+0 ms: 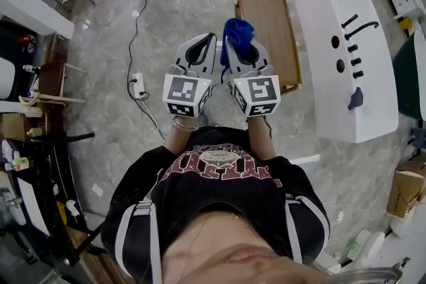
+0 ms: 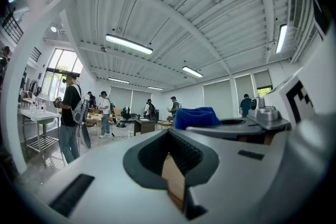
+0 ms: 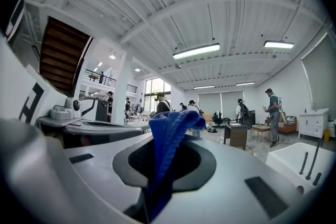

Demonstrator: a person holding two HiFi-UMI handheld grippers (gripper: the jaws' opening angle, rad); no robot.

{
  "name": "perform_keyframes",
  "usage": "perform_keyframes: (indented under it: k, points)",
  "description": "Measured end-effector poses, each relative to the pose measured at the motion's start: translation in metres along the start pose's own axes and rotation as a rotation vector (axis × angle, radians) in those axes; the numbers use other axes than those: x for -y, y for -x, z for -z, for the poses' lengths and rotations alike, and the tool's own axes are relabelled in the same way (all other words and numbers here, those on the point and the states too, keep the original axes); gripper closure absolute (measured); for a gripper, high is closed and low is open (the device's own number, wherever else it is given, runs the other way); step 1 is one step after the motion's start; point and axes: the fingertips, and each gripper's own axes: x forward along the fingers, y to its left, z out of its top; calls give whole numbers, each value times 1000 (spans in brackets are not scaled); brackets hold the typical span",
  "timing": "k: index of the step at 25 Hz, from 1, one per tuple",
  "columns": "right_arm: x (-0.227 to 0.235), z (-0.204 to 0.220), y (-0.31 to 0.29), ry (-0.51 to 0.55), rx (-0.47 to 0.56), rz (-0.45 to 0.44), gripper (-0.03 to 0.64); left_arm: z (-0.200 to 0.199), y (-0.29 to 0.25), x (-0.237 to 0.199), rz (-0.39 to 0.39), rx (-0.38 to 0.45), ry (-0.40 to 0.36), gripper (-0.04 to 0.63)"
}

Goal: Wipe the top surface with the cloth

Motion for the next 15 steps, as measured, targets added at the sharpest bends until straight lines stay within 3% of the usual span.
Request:
perform_keyframes:
  k: [15]
  points:
    - [17,-4,-128,4,6,56,561,-9,-78,-109,62,-4,-1,548]
